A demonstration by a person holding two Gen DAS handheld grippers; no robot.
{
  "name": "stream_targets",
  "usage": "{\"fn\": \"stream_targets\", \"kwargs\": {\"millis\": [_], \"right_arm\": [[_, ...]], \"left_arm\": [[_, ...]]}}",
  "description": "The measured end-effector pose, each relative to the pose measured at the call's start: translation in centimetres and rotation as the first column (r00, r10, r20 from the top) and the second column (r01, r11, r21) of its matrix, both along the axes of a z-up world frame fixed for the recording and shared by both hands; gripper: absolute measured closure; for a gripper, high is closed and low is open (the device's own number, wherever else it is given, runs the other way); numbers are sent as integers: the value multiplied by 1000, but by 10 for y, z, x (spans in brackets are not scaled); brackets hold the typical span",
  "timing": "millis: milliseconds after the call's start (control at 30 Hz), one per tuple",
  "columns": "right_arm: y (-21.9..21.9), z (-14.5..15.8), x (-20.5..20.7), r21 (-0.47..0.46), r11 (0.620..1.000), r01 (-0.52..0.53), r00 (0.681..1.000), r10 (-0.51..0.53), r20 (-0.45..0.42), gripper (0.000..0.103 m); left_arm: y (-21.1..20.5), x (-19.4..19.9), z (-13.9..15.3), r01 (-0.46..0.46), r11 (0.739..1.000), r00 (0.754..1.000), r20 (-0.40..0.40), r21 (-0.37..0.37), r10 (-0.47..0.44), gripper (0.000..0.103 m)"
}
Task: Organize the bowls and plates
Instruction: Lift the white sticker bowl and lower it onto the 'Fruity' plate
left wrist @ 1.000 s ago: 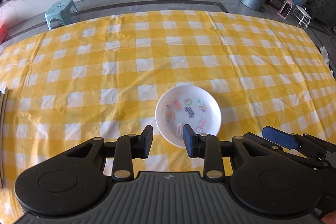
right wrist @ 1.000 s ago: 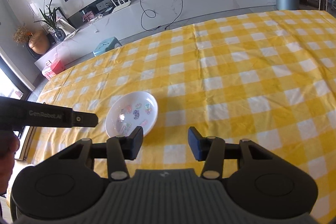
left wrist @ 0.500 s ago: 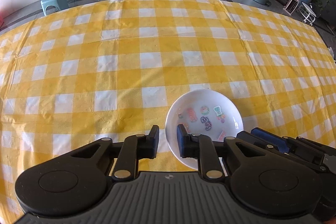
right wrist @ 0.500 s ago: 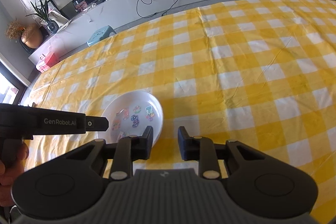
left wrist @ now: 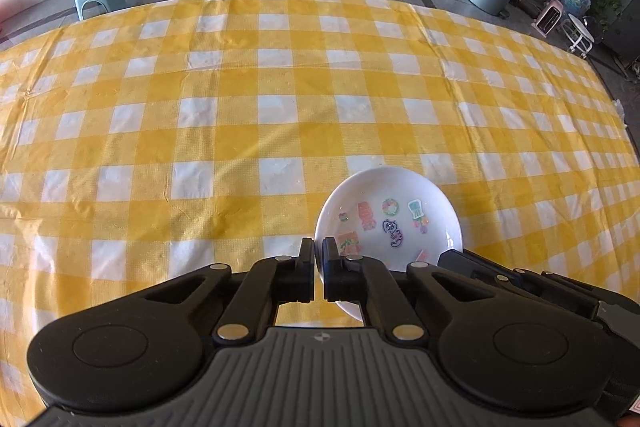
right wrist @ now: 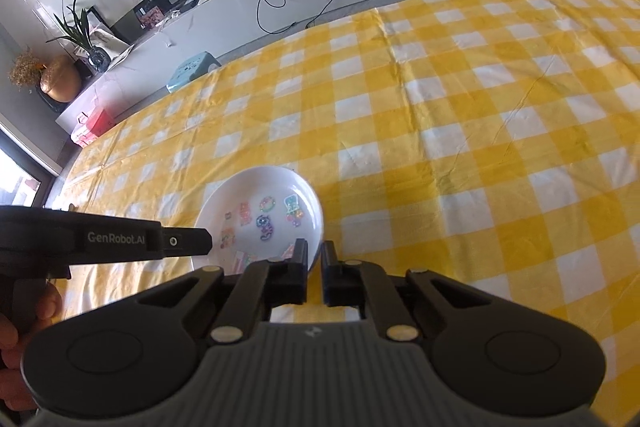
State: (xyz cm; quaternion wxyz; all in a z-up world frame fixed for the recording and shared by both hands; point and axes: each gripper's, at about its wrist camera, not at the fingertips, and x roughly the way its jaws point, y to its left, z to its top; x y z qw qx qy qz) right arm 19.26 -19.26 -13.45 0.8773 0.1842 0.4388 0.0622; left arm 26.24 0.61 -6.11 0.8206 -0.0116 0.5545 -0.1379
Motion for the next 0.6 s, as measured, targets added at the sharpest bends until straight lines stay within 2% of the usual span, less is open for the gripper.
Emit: {"fn": "stream_targets", "kwargs": {"millis": [233, 333, 600], "right_arm": [[-17, 26, -34, 33, 999, 27, 999, -28, 25, 100], [-30, 36, -57, 45, 998, 44, 998, -45, 35, 100], [-70, 39, -124, 62, 989, 135, 991, -136, 6, 102]], "left_arm": [[-10, -37, 35, -1, 999, 999, 50, -44, 3, 100], [-16, -57, 46, -16, 995, 998, 63, -96, 22, 100], [-41, -123, 43, -51, 979, 995, 78, -197, 68, 100]]}}
